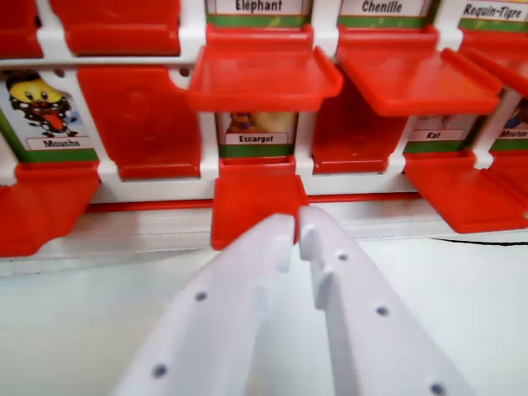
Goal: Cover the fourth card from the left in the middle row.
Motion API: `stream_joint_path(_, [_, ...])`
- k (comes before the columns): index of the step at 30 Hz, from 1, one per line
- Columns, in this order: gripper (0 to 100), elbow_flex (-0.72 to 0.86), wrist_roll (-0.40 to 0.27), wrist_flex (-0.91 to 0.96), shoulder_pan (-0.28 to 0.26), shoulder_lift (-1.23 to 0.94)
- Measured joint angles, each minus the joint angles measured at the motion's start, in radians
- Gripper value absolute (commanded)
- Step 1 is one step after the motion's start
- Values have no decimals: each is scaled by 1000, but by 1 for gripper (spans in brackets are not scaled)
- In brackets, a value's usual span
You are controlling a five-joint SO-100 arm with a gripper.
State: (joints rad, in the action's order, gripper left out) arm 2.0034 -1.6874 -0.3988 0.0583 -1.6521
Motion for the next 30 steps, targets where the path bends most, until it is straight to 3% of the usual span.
stream_joint_path(30, [0,-400,12,11,-18,293])
